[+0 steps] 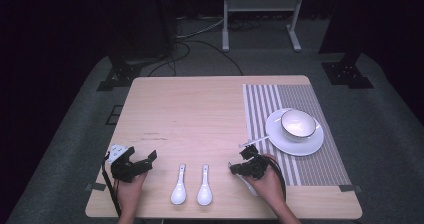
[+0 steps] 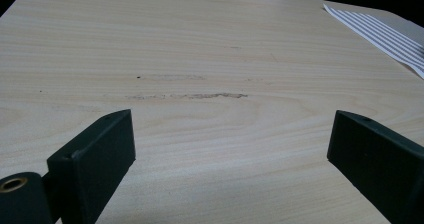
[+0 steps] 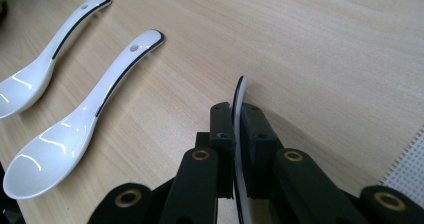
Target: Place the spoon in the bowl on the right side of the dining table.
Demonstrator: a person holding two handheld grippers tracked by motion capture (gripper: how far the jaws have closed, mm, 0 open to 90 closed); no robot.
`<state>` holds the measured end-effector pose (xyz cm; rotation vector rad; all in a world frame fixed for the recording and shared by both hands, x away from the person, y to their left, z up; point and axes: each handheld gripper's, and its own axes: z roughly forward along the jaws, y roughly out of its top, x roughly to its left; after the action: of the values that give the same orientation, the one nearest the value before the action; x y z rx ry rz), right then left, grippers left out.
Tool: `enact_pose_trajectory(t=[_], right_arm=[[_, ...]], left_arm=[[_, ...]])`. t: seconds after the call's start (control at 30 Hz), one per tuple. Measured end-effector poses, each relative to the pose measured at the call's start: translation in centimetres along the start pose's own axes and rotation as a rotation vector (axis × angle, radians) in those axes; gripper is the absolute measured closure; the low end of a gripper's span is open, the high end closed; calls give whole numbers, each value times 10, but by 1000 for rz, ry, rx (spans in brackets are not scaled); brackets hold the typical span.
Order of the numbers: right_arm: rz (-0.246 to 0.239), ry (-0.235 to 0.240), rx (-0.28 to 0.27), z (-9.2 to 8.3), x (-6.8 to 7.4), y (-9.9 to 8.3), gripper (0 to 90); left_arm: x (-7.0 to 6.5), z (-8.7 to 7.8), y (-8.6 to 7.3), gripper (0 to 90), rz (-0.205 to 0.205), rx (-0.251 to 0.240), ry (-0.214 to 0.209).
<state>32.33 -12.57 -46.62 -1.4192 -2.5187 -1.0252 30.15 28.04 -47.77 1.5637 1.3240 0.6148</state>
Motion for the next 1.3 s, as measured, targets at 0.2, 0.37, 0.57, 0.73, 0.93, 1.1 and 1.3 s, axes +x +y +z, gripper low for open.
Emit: enact_pose_trajectory(t=[0.2, 0.37, 0.57, 0.73, 0.93, 1.1, 1.3], right_arm=[[44, 73, -68, -15, -7, 0, 849], [126, 204, -154, -33, -21, -3, 848], [180, 281, -249, -55, -35, -6, 847], [215, 303, -293, -66, -43, -8, 847], [266, 318, -344, -77, -54, -9, 847], [301, 309, -381, -87, -63, -9, 846], [350, 308, -424, -100, -75, -8, 846]], left_arm=[[0, 0, 0, 39, 0, 0, 0], [0, 0, 0, 39, 1, 0, 2], [-1, 0, 0, 39, 4, 2, 5], [-1, 0, 0, 39, 3, 2, 6], [0, 0, 0, 39, 2, 1, 6], [-1, 0, 0, 39, 4, 1, 8], [-1, 0, 0, 39, 6, 3, 7]])
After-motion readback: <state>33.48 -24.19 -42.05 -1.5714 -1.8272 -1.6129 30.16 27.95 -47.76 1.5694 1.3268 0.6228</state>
